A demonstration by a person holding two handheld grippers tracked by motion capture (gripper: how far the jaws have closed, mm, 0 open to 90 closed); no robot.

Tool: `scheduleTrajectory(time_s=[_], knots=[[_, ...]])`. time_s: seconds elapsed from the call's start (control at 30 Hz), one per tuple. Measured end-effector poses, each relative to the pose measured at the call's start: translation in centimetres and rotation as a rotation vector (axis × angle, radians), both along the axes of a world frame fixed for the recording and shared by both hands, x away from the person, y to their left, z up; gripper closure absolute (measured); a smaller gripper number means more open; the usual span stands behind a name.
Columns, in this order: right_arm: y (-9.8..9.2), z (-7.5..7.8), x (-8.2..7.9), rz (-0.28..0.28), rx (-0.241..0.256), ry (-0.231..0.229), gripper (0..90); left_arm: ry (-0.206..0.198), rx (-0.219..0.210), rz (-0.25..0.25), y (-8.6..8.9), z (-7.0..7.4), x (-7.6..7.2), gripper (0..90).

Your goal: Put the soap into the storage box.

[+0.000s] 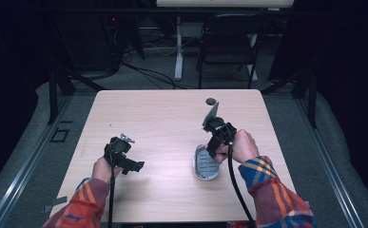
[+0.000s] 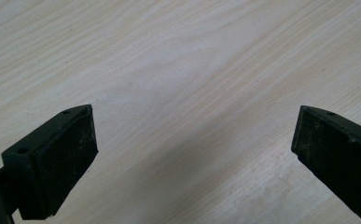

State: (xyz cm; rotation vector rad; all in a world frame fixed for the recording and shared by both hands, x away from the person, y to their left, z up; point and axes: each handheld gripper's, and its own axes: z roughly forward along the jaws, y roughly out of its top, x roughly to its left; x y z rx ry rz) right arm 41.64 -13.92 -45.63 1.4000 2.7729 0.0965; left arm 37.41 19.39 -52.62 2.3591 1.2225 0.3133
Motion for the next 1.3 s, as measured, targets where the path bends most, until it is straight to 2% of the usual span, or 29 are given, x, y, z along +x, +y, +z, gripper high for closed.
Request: scheduleTrajectory(time_s=[0.2,0.33,0.5,0.63,0.8,1.3], knots=[[0.6,-0.8,0.3,0.009,-0.02,0.024,37.4,0.001,0.0,-0.001,0.0,0.0,0.0,0.1],[0.8,-1.6,0.4,-0.01,-0.015,0.028,37.3,0.001,0.002,-0.002,0.0,0.0,0.0,0.1],[1.2,-2.3,0.6,-0.003,-0.041,0.059,37.3,0.002,0.002,-0.002,0.0,0.0,0.0,0.1],[1.5,-2.7,0.6,-0.016,-0.037,0.058,37.3,0.002,0.002,-0.002,0.0,0.0,0.0,0.1],[1.8,-3.1,0.8,-0.031,-0.08,0.086,37.2,0.002,0.004,-0.005,0.0,0.0,0.0,0.0],[2.4,-4.0,1.1,-0.075,-0.075,0.105,37.1,0.005,0.004,-0.004,0.0,-0.1,0.1,0.1]])
